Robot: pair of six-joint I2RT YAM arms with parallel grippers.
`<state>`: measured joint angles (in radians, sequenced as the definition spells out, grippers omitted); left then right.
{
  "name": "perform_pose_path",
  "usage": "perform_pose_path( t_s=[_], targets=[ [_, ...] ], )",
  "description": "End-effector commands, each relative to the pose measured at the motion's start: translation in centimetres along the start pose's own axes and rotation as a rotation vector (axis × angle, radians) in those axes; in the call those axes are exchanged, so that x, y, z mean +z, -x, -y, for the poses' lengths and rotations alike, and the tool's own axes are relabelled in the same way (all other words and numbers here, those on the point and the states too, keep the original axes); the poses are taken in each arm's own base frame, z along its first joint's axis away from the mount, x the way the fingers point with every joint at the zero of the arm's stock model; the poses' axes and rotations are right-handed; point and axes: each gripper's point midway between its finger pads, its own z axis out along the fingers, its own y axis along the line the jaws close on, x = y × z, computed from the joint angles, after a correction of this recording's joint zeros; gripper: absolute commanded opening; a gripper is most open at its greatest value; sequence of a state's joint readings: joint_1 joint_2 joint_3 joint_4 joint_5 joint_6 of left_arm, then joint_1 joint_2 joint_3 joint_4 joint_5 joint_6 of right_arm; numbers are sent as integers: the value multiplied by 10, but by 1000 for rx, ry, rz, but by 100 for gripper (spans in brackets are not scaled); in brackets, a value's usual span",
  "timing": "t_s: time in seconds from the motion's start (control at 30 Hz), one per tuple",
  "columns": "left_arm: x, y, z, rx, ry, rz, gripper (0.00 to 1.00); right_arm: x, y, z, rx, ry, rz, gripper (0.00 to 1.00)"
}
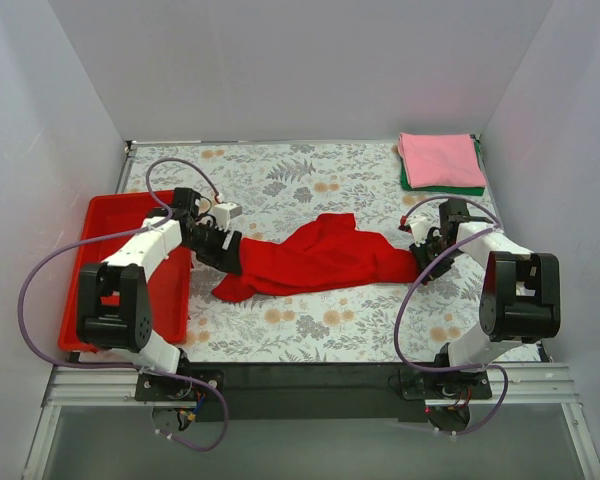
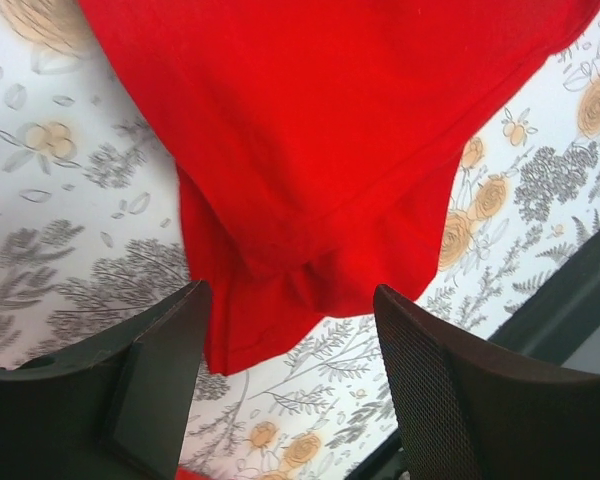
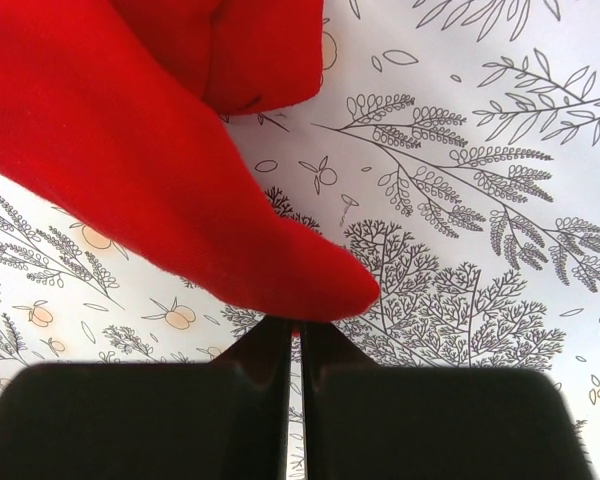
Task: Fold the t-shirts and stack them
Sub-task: Flatten the tshirt out
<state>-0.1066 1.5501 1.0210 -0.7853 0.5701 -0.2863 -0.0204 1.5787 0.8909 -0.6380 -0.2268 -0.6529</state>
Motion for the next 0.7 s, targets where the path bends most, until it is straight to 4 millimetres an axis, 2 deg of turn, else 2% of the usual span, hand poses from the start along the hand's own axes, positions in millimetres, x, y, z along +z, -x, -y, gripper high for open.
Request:
perform_pose_path(
  t_s=[0.0,0.13,0.3,0.5,0.67],
  targets=[
    [6,-12,12,-71,-66,-16,65,-2,-15,-7,17,36,-56,1],
    [14,-18,15,-131,-100,-38,64,-2,-16,-8,18,37,-58,1],
    [20,-15,17,-175,-135,-41,64,-3,-16,-9,17,40,-58,1],
    [21,-2,13,-197,-139,-6,61,-3,-16,-9,16,41,-59,1],
    [13,12,17,-209,-176,33,56,-2,-17,-8,12,39,-64,1]
  ],
)
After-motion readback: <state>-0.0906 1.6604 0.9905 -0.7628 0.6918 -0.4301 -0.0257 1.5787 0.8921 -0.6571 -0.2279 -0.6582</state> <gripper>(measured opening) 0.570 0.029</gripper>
